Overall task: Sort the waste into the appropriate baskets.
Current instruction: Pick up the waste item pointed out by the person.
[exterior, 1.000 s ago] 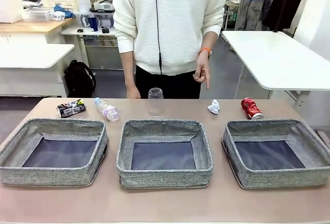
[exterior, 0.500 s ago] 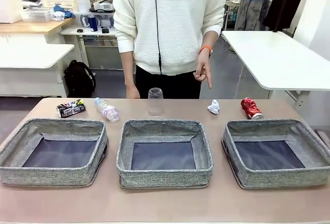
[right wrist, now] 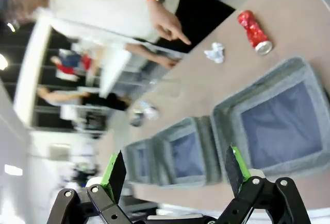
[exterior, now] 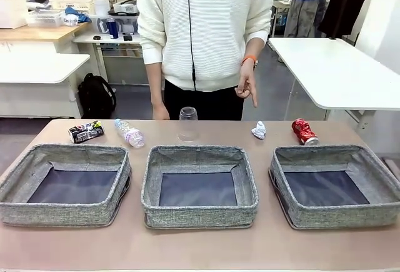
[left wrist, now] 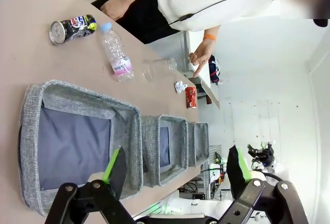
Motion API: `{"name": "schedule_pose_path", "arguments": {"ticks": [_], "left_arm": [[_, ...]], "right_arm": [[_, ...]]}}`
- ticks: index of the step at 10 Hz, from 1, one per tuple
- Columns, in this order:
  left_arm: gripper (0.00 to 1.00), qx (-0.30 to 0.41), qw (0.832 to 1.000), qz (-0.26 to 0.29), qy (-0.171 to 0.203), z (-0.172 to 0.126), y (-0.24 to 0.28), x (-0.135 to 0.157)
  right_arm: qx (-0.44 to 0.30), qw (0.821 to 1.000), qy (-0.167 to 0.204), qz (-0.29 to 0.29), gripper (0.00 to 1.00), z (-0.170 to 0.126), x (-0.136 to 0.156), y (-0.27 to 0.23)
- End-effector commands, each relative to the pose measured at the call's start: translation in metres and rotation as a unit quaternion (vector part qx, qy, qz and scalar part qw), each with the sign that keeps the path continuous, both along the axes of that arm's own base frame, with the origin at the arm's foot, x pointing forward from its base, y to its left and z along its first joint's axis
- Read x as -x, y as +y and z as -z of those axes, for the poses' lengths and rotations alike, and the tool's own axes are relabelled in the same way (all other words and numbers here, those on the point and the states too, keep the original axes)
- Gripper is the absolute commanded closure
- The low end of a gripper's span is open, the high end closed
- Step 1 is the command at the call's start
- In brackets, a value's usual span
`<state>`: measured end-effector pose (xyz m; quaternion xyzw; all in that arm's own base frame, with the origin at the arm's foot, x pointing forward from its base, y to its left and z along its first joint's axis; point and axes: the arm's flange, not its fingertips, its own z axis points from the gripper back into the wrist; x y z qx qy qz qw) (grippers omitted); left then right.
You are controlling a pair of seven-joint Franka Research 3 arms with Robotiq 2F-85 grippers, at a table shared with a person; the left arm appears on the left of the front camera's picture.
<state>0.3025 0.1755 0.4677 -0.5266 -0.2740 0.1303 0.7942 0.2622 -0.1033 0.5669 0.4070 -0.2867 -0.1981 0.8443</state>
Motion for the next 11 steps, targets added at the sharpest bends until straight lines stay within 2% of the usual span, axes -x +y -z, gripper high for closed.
{"name": "schedule_pose_path", "arguments": {"ticks": [1,2,3,4,5,6,7,8,9,10,11], "left_arm": [[0.0,0.001,1.0,0.003,-0.016,0.0,0.002,-0.002],[0.0,0.001,1.0,0.003,-0.016,0.0,0.002,-0.002],[0.0,0.001,1.0,0.003,-0.016,0.0,0.002,-0.002],[0.0,0.001,1.0,0.003,-0.016,0.0,0.002,-0.002],[0.0,0.001,1.0,0.003,-0.016,0.0,0.002,-0.002],[0.0,0.001,1.0,0.003,-0.016,0.0,0.002,-0.002],[0.0,0.001,1.0,0.003,-0.016,0.0,0.002,-0.002],[0.0,0.001,1.0,0.003,-0.016,0.0,0.002,-0.002],[0.0,0.001,1.0,0.003,-0.016,0.0,0.002,-0.002],[0.0,0.001,1.0,0.003,-0.016,0.0,0.002,-0.002],[0.0,0.001,1.0,0.003,-0.016,0.0,0.002,-0.002]], "right_arm": [[0.198,0.976,-0.007,-0.089,0.0,0.01,-0.067,0.096],[0.246,0.963,-0.004,-0.11,0.0,0.016,-0.091,0.125],[0.269,0.946,0.008,-0.183,0.0,0.029,-0.115,0.169],[0.335,0.923,0.03,-0.189,0.0,0.045,-0.125,0.196],[0.356,0.911,0.021,-0.208,0.0,0.052,-0.124,0.208],[0.28,0.942,0.015,-0.184,0.0,0.041,-0.09,0.211],[0.28,0.942,0.015,-0.184,0.0,0.041,-0.09,0.211],[0.328,0.919,0.026,-0.218,0.0,0.064,-0.114,0.23],[0.38,0.915,-0.008,-0.139,0.0,0.058,-0.094,0.233],[0.412,0.899,0.003,-0.147,0.0,0.064,-0.116,0.241],[0.424,0.891,0.014,-0.161,0.0,0.073,-0.149,0.245]]}}
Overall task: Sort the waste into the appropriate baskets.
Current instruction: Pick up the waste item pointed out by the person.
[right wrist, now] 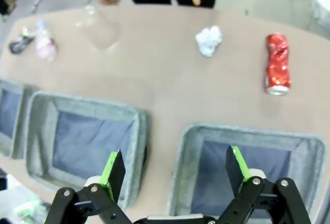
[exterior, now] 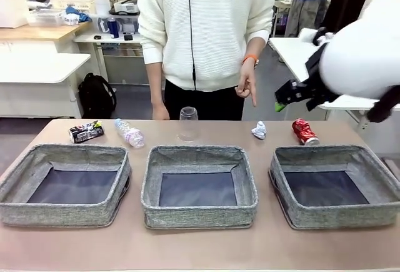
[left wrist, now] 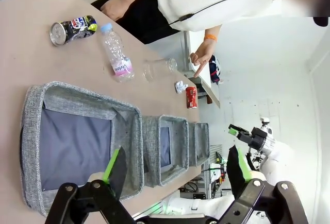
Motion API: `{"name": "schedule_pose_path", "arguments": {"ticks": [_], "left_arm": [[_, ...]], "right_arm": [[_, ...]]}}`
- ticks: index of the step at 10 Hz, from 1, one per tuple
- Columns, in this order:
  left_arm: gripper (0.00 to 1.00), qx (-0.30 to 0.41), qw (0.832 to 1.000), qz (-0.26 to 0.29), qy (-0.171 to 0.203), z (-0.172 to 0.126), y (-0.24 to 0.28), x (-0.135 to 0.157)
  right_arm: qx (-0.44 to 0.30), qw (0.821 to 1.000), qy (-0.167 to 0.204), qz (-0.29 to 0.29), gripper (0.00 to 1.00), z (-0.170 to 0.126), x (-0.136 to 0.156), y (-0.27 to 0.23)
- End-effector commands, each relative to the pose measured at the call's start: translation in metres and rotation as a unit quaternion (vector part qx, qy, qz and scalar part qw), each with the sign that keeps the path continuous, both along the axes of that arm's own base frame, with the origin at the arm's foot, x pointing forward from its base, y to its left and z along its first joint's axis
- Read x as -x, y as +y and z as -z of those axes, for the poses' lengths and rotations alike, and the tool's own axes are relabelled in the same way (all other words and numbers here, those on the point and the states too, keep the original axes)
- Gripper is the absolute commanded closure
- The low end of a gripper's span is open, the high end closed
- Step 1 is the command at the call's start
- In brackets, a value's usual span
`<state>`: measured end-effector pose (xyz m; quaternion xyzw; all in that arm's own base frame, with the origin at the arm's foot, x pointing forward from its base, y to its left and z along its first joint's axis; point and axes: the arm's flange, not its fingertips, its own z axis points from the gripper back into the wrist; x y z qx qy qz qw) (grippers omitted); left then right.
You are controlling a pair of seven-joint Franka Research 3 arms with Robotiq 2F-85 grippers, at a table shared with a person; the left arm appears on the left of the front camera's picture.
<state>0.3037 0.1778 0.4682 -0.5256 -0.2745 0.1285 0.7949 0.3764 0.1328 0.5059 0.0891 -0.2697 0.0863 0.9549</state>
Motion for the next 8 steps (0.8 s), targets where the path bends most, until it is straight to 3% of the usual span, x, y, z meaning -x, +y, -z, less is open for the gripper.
{"name": "schedule_pose_path", "arguments": {"ticks": [1,3,4,5,8], "left_arm": [[0.0,0.002,1.0,0.003,-0.014,0.0,0.0,0.0],[0.0,0.002,1.0,0.003,-0.014,0.0,0.0,0.0],[0.0,0.002,1.0,0.003,-0.014,0.0,0.0,0.0],[0.0,0.002,1.0,0.003,-0.014,0.0,0.0,0.0],[0.0,0.002,1.0,0.003,-0.014,0.0,0.0,0.0]], "right_arm": [[0.07,0.996,0.031,0.039,0.0,0.026,-0.067,0.008],[0.051,0.998,0.04,0.002,0.0,0.059,-0.11,-0.001],[0.054,0.998,0.025,-0.012,0.0,0.08,-0.127,-0.007],[0.039,0.997,-0.021,-0.063,0.0,0.1,-0.14,-0.008],[0.021,0.996,-0.039,-0.071,0.0,0.154,-0.186,-0.011]]}}
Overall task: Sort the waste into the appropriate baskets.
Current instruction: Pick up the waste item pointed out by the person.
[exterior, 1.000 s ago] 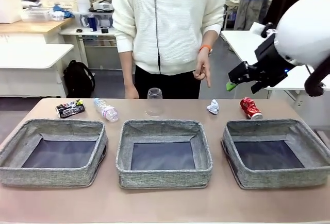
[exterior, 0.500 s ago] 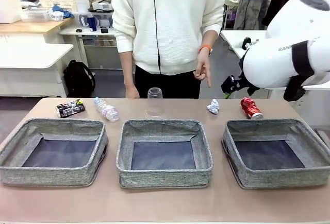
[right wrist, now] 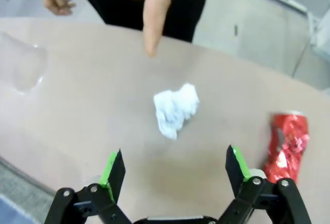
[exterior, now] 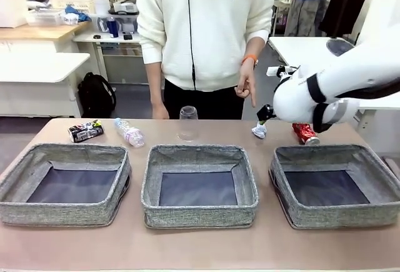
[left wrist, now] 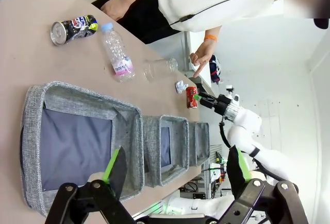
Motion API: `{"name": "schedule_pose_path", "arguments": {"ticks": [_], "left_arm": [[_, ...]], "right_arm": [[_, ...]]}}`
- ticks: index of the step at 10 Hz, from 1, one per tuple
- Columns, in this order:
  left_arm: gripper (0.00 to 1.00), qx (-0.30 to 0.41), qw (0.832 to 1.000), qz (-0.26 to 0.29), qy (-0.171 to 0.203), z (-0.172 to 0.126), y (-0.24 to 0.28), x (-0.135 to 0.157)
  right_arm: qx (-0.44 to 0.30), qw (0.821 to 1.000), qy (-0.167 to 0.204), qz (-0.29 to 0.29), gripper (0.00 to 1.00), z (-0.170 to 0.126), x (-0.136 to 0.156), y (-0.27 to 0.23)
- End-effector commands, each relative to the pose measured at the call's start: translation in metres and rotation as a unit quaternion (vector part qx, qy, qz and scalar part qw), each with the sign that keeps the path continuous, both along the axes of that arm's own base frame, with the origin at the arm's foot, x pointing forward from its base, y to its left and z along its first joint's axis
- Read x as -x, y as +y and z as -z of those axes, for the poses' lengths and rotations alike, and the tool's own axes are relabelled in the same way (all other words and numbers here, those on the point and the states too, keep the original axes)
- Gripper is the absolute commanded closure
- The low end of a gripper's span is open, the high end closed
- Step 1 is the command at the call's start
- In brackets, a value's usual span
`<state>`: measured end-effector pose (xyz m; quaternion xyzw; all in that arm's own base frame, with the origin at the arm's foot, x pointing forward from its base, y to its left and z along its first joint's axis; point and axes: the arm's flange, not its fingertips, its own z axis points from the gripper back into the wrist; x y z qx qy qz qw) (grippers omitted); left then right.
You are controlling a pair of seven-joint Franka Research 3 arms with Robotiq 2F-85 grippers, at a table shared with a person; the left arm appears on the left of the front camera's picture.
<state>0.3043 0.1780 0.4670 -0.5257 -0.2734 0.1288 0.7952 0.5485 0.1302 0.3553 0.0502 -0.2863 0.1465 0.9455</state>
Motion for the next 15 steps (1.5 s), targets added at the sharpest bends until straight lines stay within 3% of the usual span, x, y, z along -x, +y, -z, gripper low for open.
{"name": "schedule_pose_path", "arguments": {"ticks": [1,4,9,15], "left_arm": [[0.0,0.002,1.0,0.002,-0.016,-0.001,0.0,0.0],[0.0,0.002,1.0,0.002,-0.016,-0.001,0.0,0.0],[0.0,0.002,1.0,0.002,-0.016,-0.001,0.0,0.0],[0.0,0.002,1.0,0.002,-0.016,-0.001,0.0,0.0]], "right_arm": [[-0.032,0.999,0.005,-0.029,0.0,0.012,-0.024,-0.005],[-0.045,0.998,0.034,-0.019,0.0,0.038,-0.041,-0.01],[-0.05,0.998,0.037,0.008,0.0,0.054,-0.049,-0.017],[-0.08,0.996,0.041,-0.004,0.0,0.061,-0.062,-0.013]]}}
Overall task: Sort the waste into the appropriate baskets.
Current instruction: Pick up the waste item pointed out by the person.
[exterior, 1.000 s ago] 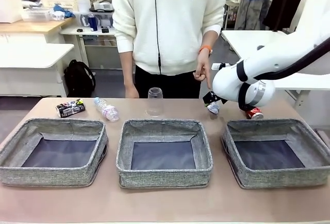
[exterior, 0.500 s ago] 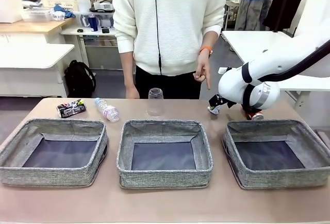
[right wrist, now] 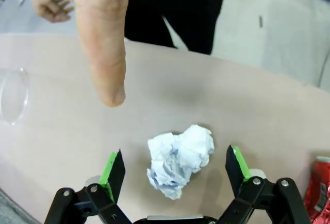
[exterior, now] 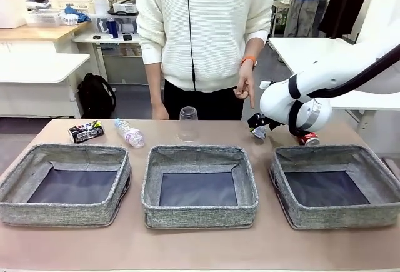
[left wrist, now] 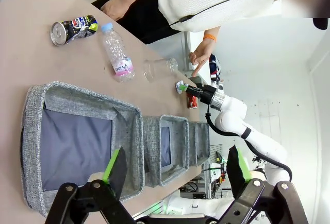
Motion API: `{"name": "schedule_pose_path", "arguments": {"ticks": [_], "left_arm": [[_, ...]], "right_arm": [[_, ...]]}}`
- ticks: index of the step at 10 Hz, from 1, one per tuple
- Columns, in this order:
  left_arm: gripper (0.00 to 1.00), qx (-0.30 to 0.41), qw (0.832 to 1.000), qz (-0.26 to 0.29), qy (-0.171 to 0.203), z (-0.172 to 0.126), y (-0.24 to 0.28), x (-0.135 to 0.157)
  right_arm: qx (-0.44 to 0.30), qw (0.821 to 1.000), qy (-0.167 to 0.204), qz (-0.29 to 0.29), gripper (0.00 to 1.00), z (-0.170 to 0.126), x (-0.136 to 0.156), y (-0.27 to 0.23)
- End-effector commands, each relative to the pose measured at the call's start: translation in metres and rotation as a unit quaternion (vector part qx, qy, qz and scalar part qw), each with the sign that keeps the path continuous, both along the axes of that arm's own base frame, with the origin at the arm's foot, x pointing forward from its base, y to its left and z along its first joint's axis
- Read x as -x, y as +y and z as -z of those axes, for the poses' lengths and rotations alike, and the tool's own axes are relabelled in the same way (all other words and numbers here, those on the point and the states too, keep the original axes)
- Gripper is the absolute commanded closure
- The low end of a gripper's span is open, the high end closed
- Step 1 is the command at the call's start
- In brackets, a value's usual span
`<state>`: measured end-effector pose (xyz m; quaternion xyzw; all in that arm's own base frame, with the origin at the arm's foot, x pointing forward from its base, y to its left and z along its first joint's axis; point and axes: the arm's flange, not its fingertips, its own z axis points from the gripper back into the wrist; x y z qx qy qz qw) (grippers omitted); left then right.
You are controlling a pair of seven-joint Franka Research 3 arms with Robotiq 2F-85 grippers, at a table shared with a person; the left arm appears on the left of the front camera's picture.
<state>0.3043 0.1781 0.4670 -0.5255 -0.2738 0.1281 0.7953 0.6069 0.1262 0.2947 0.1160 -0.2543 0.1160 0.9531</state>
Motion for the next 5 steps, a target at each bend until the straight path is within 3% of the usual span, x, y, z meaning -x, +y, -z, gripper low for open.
{"name": "schedule_pose_path", "arguments": {"ticks": [1,2,3,4,5], "left_arm": [[0.0,0.003,1.0,0.002,-0.015,-0.0009,-0.0004,0.0001],[0.0,0.003,1.0,0.002,-0.015,-0.0009,-0.0004,0.0001],[0.0,0.003,1.0,0.002,-0.015,-0.0009,-0.0004,0.0001],[0.0,0.003,1.0,0.002,-0.015,-0.0009,-0.0004,0.0001],[0.0,0.003,1.0,0.002,-0.015,-0.0009,-0.0004,0.0001]], "right_arm": [[-0.013,1.0,0.0,-0.011,0.0,0.0002,-0.0042,-0.0088],[-0.022,1.0,0.01,-0.012,0.0,0.001,-0.0045,-0.009],[-0.02,1.0,0.014,-0.011,0.59,0.0016,-0.0044,-0.0092],[-0.021,1.0,0.016,-0.011,0.59,0.0014,-0.0043,-0.0094],[-0.023,0.999,0.02,-0.012,1.0,0.0025,-0.0049,-0.0089]]}}
